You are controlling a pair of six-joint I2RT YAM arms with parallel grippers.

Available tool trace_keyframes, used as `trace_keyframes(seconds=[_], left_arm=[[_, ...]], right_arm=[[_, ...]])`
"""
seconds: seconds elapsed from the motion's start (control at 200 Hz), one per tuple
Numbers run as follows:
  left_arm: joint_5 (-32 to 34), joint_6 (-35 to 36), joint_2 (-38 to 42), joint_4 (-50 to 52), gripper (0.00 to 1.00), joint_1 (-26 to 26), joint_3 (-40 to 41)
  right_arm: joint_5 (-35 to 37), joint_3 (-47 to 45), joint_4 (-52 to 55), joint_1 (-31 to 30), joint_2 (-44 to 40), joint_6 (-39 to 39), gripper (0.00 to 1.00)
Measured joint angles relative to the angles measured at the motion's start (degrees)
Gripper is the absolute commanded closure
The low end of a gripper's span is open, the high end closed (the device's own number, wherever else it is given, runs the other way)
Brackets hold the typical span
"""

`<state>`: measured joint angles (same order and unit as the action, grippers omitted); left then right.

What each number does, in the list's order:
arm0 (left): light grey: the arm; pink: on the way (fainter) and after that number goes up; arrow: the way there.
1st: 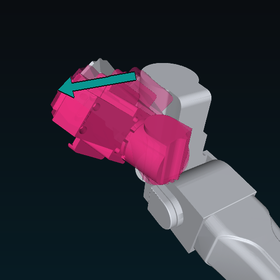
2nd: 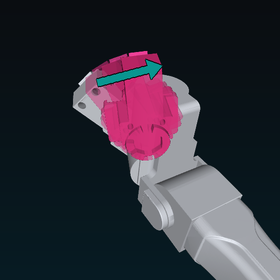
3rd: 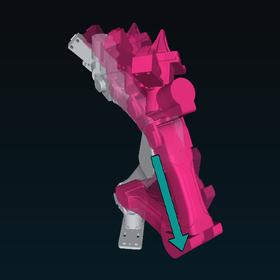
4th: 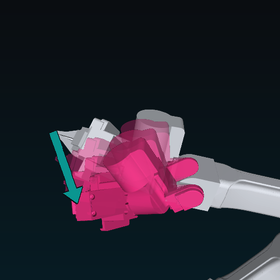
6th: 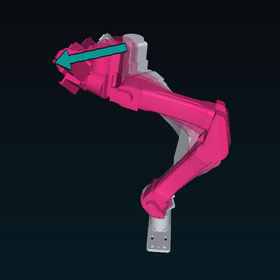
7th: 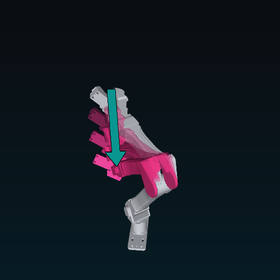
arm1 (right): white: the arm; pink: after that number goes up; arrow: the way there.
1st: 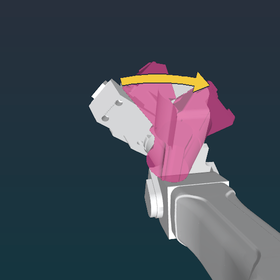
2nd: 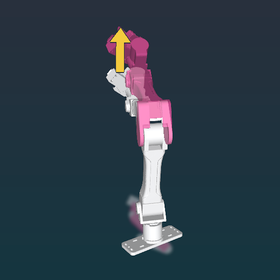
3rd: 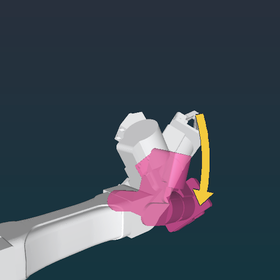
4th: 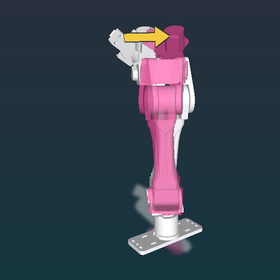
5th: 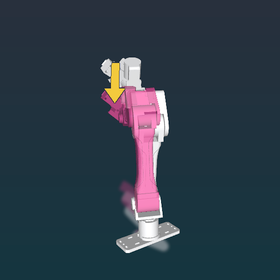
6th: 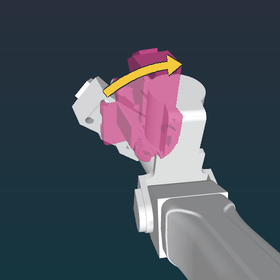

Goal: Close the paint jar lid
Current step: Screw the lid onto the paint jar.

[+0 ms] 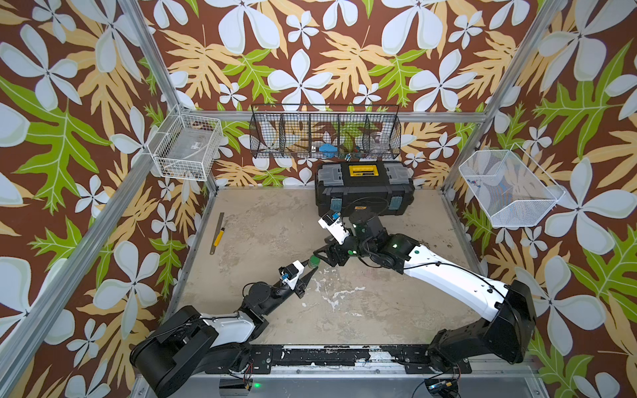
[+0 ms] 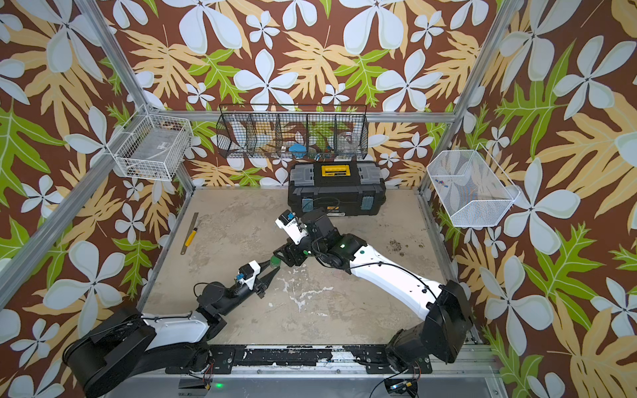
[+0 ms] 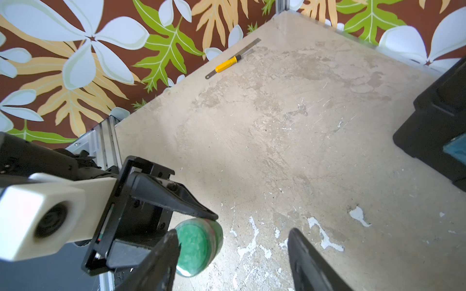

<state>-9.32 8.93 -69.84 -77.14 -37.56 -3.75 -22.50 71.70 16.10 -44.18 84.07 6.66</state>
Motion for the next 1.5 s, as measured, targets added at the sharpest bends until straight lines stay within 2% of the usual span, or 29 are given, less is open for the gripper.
trace_keyframes(seconds=[0.125, 0.325, 0.545, 0.726, 0.971, 1.221, 1.311, 1.496], left_arm=[[-0.1, 0.0, 0.0, 0.0, 0.78, 0.0, 0.0], [-0.4, 0.0, 0.0, 0.0, 0.78, 0.0, 0.0], [-0.4, 0.0, 0.0, 0.0, 0.78, 0.0, 0.0], [-0.4, 0.2, 0.0, -0.1, 0.78, 0.0, 0.0], [-0.4, 0.2, 0.0, -0.1, 0.78, 0.0, 0.0], [-0.4, 0.2, -0.2, -0.2, 0.78, 0.0, 0.0], [-0.4, 0.2, -0.2, -0.2, 0.78, 0.0, 0.0], [-0.4, 0.2, -0.2, -0.2, 0.78, 0.0, 0.0]], right_arm=[[-8.5, 0.9, -0.4, 3.4, -0.8, -6.4, 0.29], [-23.0, -0.3, -1.2, 4.5, -2.3, -27.5, 0.30], [-35.9, 4.9, 4.4, 8.2, 5.5, -46.2, 0.31], [-40.5, 9.9, 12.9, 8.3, 11.9, -57.0, 0.30], [-42.1, 10.2, 16.5, 8.0, 14.3, -62.4, 0.32], [-41.2, 10.2, 15.0, 7.0, 15.4, -60.8, 0.38], [-40.4, 10.2, 14.0, 6.8, 15.7, -60.7, 0.44], [-39.4, 10.2, 13.4, 6.3, 16.1, -59.3, 0.45]])
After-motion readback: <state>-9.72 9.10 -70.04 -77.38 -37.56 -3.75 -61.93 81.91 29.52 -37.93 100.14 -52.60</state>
